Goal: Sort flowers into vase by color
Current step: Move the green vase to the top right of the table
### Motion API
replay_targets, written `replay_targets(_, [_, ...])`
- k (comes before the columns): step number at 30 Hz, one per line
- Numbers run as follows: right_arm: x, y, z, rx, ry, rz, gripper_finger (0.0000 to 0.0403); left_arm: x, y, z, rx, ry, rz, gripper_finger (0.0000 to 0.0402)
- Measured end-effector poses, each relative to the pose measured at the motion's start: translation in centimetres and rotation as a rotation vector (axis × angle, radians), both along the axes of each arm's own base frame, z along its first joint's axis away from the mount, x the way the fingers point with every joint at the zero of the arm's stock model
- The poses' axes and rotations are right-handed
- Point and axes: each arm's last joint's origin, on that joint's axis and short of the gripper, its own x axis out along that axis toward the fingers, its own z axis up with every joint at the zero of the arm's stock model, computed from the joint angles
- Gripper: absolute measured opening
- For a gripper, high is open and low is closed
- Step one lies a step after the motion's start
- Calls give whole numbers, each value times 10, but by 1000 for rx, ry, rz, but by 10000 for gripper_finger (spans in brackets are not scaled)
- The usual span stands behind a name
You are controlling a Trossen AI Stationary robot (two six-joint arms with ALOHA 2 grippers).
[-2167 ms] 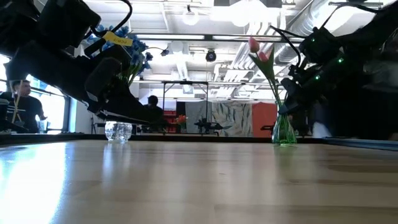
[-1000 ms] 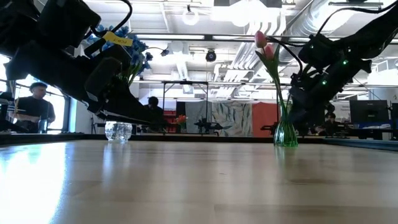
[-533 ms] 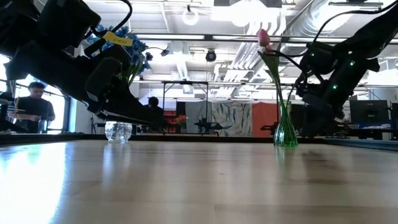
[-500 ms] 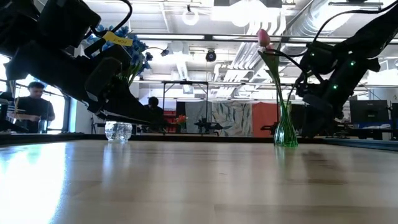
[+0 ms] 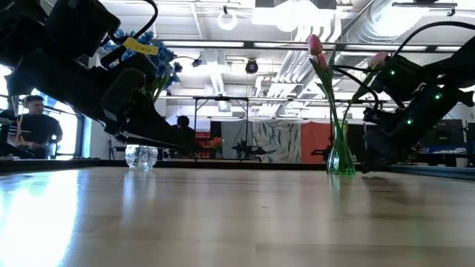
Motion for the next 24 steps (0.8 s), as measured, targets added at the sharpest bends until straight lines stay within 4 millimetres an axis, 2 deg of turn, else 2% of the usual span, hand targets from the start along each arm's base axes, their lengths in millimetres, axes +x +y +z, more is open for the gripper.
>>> replay_targets(3, [1,-3,3,-56,-13,-66,235,0,1,0,1,0,4,135])
replay_targets(6, [1,-5,6,-107,-32,-118,212,0,1,0,2,0,6,135])
replay_targets(13, [-1,-14,10,-152,-75,-219,118,0,1,0,3,0,7,135])
replay_targets(18, [-2,-21,14,-173,-121,-223,55,0,1,0,4,0,7,135])
replay_targets(24, [-3,-25,16,-173,-169,-234,4,0,1,0,4,0,7,135])
